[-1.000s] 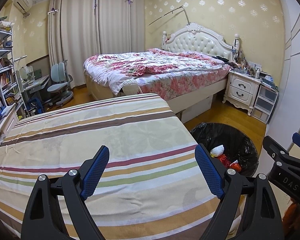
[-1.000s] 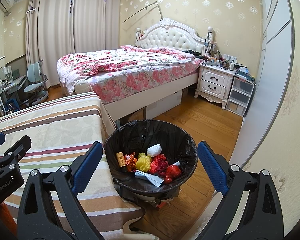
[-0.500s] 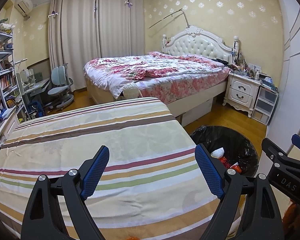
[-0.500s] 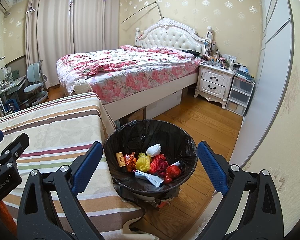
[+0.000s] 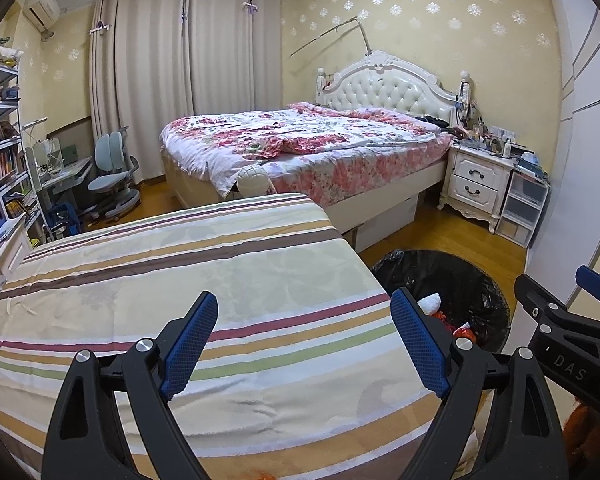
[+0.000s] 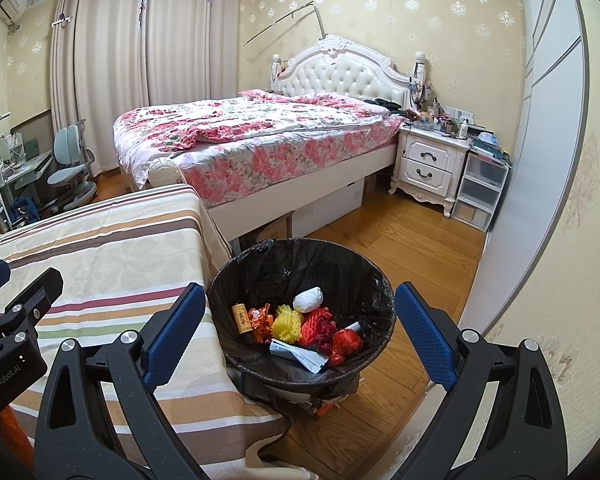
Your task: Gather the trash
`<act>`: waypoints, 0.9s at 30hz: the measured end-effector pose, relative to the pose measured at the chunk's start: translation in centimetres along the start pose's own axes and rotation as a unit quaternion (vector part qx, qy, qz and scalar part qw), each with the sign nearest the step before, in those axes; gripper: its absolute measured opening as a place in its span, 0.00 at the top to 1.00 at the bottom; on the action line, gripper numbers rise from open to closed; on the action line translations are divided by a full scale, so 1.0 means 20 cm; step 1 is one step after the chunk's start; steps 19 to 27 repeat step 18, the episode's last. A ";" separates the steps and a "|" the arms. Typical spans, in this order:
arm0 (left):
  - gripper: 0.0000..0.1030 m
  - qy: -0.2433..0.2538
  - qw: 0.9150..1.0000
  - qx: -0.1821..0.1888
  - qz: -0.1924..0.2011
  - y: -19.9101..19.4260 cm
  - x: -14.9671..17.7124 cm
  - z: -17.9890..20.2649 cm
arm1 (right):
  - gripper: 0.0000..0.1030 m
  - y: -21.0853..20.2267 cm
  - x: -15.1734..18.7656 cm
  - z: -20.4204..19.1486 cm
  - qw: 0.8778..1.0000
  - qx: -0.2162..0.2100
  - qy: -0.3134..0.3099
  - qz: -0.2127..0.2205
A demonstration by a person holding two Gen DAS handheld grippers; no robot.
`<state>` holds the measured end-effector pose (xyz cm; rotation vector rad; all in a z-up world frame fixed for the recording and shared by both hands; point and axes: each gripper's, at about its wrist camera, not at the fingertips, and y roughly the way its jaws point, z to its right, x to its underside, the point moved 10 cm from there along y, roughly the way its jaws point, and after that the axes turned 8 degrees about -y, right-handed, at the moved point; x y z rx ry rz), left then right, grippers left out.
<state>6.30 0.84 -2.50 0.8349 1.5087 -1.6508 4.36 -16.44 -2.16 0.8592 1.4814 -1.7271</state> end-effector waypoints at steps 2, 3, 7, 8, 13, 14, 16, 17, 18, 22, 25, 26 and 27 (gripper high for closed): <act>0.17 -0.001 1.000 -0.001 0.001 0.00 0.00 -0.01 | 0.09 0.00 0.00 0.00 1.000 0.000 0.000 0.000; 0.17 0.000 1.000 -0.003 0.003 0.00 -0.01 -0.01 | 0.09 0.00 0.00 0.00 1.000 0.000 0.000 0.000; 0.17 0.004 1.000 -0.011 0.009 0.00 -0.02 -0.02 | 0.09 0.00 0.00 0.00 1.000 -0.001 0.001 -0.001; 0.17 0.004 1.000 -0.012 0.008 0.00 -0.01 -0.02 | 0.09 0.00 0.00 0.00 1.000 0.000 0.000 0.000; 0.17 -0.006 1.000 -0.020 -0.015 0.05 0.02 -0.08 | 0.09 0.01 0.00 -0.03 1.000 -0.005 -0.007 -0.003; 0.17 -0.009 1.000 -0.023 -0.019 0.06 0.03 -0.10 | 0.09 0.01 0.00 -0.05 1.000 -0.007 -0.009 -0.005; 0.17 -0.019 0.999 -0.032 -0.029 0.09 0.04 -0.15 | 0.09 0.03 0.01 -0.08 1.000 -0.011 -0.013 -0.008; 0.17 -0.023 0.998 -0.038 -0.033 0.10 0.05 -0.19 | 0.09 0.04 0.01 -0.10 1.000 -0.014 -0.015 -0.010; 0.17 -0.027 0.998 -0.045 -0.037 0.11 0.06 -0.22 | 0.09 0.05 0.01 -0.13 1.000 -0.018 -0.018 -0.013; 0.17 -0.027 0.998 -0.045 -0.037 0.11 0.06 -0.22 | 0.09 0.05 0.01 -0.13 1.000 -0.018 -0.018 -0.013; 0.17 -0.027 0.998 -0.045 -0.037 0.11 0.06 -0.22 | 0.09 0.05 0.01 -0.13 1.000 -0.018 -0.018 -0.013; 0.17 -0.027 0.998 -0.045 -0.037 0.11 0.06 -0.22 | 0.09 0.05 0.01 -0.13 1.000 -0.018 -0.018 -0.013; 0.17 -0.027 0.998 -0.045 -0.037 0.11 0.06 -0.22 | 0.09 0.05 0.01 -0.13 1.000 -0.018 -0.018 -0.013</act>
